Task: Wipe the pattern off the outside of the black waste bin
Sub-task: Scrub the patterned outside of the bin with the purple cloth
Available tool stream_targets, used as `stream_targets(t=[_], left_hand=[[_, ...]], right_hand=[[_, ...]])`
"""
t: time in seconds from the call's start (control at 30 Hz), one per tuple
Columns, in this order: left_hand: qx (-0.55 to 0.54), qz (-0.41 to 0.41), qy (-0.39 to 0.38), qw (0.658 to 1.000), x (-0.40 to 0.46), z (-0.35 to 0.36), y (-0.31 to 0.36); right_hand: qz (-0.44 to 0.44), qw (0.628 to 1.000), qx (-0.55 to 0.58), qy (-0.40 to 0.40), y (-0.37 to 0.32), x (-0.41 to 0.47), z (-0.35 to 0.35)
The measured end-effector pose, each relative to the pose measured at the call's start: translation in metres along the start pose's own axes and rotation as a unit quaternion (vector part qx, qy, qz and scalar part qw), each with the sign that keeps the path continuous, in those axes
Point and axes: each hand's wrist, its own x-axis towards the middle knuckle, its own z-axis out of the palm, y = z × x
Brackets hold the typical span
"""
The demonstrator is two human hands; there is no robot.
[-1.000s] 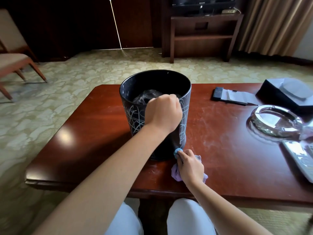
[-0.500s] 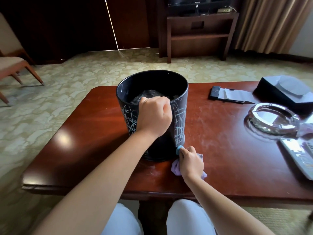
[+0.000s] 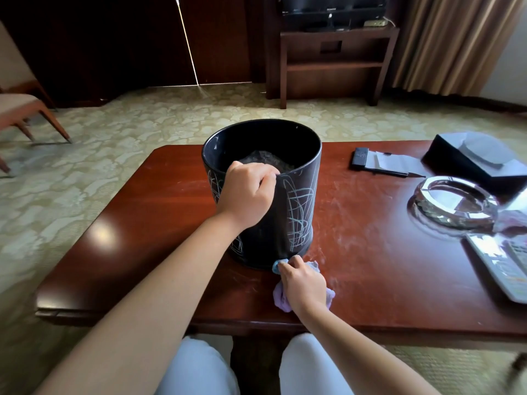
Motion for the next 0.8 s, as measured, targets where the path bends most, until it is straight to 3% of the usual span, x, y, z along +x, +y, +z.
stream_targets(t=[0.17,0.23,0.43,0.53,0.63,0.8], left_hand=[[-0.001,0.015,0.003,1.0,-0.001,0.001,0.0],[-0.002,0.018,0.012,1.0,-0.002,0.002,-0.001],[-0.004,0.046,0.042,0.998,-0.007,0.004,-0.002],[0.009,0.055,0.056,0.997,-0.007,0.007,-0.002],[0.026,0.061,0.067,0.996,-0.007,0.01,-0.002],[0.031,0.065,0.069,0.995,-0.007,0.009,-0.003]], right_hand=[[-0.012,1.0,0.013,-0.003,0.013,0.004,0.002],[0.003,0.999,-0.019,0.039,0.022,0.007,-0.003],[0.06,0.997,0.026,-0.039,0.046,0.007,-0.01],[0.076,0.993,0.085,-0.041,0.039,0.003,-0.009],[0.036,0.996,0.076,0.012,0.023,-0.011,-0.004],[0.014,0.987,0.156,-0.041,-0.019,-0.012,0.008]])
